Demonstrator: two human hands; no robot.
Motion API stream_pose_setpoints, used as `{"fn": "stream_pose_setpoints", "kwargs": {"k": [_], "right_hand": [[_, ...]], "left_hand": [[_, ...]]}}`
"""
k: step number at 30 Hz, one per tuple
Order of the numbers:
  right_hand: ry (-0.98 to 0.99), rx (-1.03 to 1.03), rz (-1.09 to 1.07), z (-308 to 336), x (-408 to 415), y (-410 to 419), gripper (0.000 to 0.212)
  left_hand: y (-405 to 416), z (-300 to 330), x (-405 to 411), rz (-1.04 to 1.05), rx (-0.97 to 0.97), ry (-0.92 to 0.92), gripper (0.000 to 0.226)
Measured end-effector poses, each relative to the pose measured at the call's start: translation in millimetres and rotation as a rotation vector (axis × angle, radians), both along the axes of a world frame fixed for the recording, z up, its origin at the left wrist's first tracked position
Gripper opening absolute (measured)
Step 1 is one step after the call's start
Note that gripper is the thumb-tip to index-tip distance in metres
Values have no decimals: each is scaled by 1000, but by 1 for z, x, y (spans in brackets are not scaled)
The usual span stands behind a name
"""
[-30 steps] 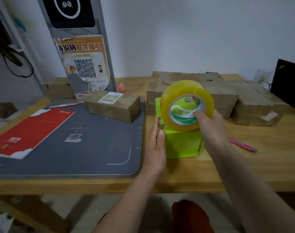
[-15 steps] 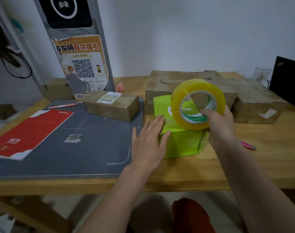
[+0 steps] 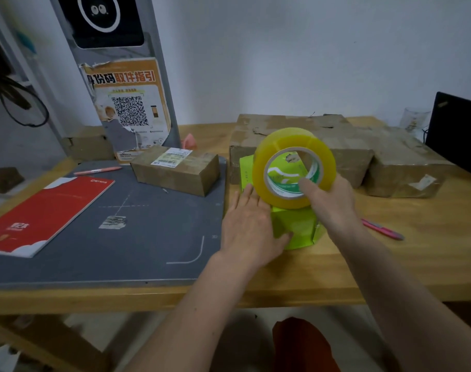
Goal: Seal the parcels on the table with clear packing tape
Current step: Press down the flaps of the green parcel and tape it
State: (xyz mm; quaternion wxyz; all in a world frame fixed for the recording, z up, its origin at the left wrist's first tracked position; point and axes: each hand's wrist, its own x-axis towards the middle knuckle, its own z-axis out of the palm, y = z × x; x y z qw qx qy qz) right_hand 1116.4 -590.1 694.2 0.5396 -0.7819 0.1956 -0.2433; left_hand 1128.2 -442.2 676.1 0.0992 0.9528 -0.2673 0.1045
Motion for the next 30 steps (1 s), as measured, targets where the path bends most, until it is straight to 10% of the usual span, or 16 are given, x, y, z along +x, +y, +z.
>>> {"fn": "stream_pose_setpoints", "kwargs": {"k": [4, 7, 15, 30], "right_hand": [[4, -128, 6, 13, -5, -23, 56], [-123, 304, -48, 14, -12, -49, 19], [-202, 753, 79, -5, -16, -55, 40], [-236, 584, -115, 10, -14, -86, 13]], "left_hand": [[2, -1, 2, 16, 38, -9, 89], [2, -1, 1, 17, 42, -7, 94], [-17, 19, 8, 21, 216, 1, 97], [-32, 20, 36, -102, 33, 149, 103]]}}
